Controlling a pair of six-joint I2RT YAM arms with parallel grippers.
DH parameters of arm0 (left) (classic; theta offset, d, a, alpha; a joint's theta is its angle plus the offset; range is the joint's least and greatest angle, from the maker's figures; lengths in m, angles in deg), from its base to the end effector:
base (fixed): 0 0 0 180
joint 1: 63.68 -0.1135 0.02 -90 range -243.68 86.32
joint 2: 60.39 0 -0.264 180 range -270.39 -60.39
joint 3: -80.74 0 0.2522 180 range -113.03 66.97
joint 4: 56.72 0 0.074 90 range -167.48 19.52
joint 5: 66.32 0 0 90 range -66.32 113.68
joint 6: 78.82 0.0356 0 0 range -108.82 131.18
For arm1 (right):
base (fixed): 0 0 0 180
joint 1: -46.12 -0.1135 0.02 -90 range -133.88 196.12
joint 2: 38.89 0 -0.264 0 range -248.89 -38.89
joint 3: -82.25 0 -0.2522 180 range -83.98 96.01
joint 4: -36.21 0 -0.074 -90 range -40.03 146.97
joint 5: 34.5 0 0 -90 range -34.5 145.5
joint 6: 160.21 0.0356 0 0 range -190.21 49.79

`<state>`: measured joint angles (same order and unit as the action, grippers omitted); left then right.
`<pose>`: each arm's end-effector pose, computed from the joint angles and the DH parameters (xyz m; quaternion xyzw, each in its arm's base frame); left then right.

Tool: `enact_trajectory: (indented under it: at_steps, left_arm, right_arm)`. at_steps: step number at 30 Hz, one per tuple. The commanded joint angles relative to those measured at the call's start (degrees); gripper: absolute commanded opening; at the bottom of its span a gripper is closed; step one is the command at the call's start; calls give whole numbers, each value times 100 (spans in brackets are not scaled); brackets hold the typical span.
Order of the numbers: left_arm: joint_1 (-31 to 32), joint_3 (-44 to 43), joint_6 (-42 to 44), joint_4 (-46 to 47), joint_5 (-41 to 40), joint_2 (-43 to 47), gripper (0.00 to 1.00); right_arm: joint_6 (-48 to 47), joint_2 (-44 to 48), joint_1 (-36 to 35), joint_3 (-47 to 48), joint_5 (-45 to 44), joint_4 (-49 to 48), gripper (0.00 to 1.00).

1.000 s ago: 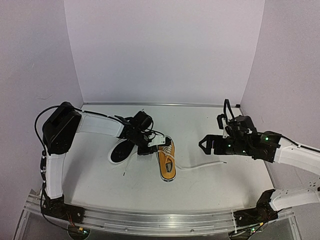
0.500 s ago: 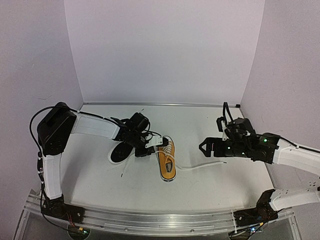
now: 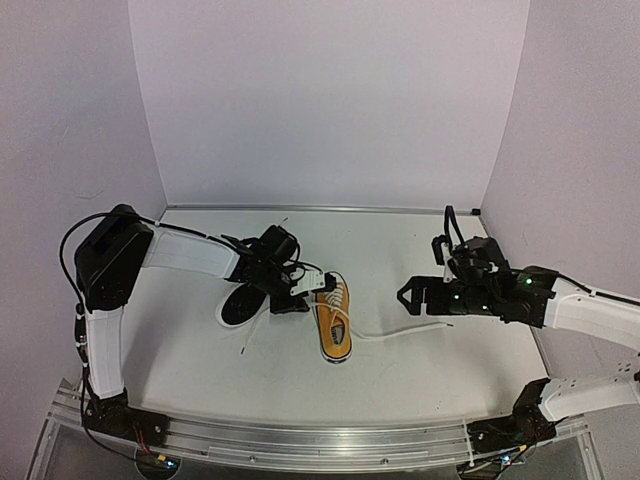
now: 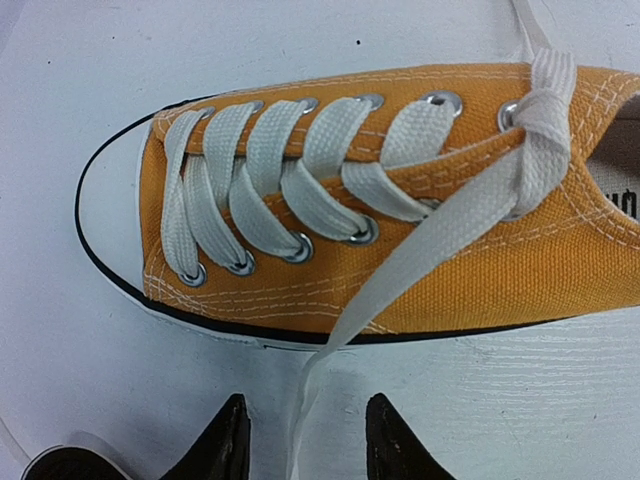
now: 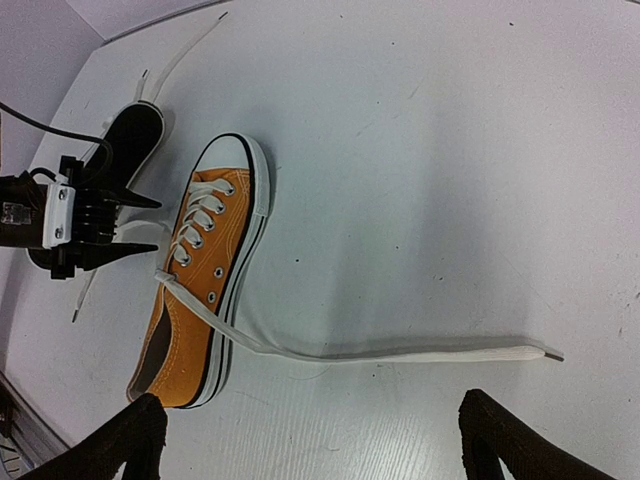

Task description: Tie the shoes

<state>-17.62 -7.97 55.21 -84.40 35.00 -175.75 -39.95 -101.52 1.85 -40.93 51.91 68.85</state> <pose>0.2878 -0.3087 0.1505 0.6917 0.6479 -0.0993 0.3031 0.1701 0.1627 0.2543 -0.0962 0.8950 0.2407 0.3630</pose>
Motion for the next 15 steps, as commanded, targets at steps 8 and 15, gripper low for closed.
enact_trajectory:
  at_steps: [8,15]
  left_arm:
    - [-24,-469,126,-24,98,-295,19]
    - [-3,-303,-133,99,185,40,0]
  right_arm:
    - [50,-54,24,-46,-77,-121,98]
    - [165,-194,24,-128,-81,-121,98]
